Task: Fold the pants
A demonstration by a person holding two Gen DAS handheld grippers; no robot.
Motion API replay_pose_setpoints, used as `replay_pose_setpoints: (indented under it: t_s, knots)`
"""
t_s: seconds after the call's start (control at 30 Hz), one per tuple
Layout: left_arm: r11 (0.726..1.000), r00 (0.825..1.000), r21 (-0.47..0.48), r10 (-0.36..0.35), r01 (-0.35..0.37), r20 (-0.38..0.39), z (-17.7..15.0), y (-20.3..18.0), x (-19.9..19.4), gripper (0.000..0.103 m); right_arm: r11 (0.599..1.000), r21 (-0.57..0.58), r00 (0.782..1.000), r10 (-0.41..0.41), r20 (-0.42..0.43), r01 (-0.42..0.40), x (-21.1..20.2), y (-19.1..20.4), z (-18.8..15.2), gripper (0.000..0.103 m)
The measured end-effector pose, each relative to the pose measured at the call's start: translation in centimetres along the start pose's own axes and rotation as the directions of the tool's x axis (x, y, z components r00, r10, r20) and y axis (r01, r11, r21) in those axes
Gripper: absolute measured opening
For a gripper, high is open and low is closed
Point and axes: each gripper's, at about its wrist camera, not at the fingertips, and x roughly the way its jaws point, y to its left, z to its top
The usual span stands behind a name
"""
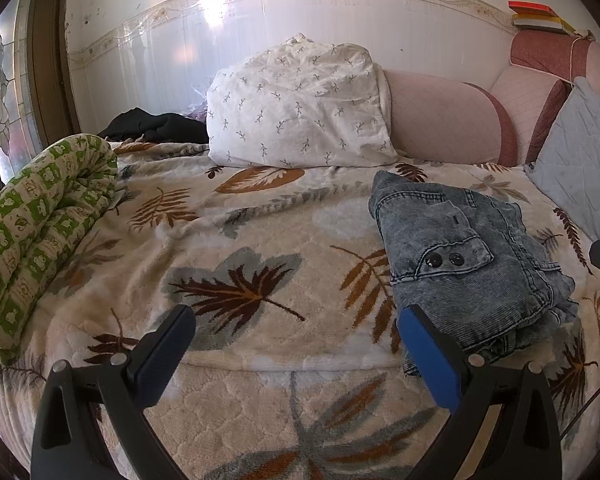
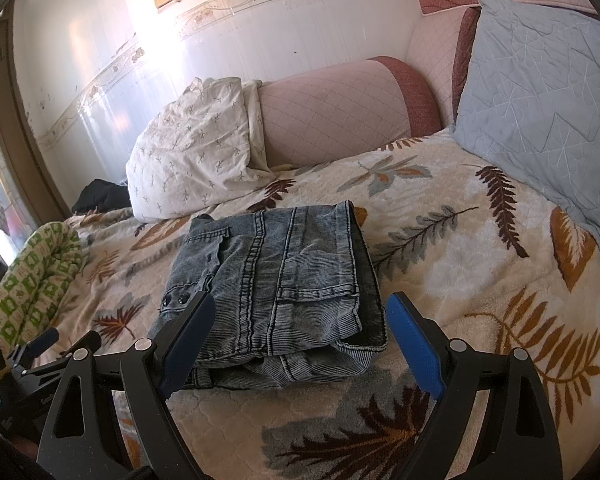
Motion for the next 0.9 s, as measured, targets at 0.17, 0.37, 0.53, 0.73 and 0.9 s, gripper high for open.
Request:
replay_pose_setpoints:
  t_s: [0.17,0.37,0.53,0.73,0.9]
  knots:
    - [1.000,1.000,-0.003,0.000,0.000,0.001,0.0,0.0,0.0,0.103,1.000,-0.001,1.000,-0.001,0.001,0.001,0.0,0.0,0.0,0.088]
    - [1.000,1.000,-0.005,-0.002,0.002,-0.001,0.0,0.0,0.1,0.103,1.000,0.003,1.000,-0.006,0.007,0.006,0.1,-0.5,0.3,0.088]
    - [1.000,1.000,0.002,0.004,-0.004,-0.005,-0.1,-0.1,0.2,0.103,1.000,0.008,1.000,-0.015,0.008,0.015,0.3,-0.9,0.5,0.088]
    - [1.000,1.000,-0.007,0.002,-0.002,-0.009,-0.1,0.4,0.3,0.103,0.999,0.008,0.999,-0.035,-0.002,0.035,0.7,-1.2,0.3,0.088]
    - [1.000,1.000,-0.011,0.003,-0.003,-0.007,-0.1,0.5,0.2,0.103,0.999,0.015,0.999,-0.047,-0.009,0.047,0.9,-1.3,0.2,0.088]
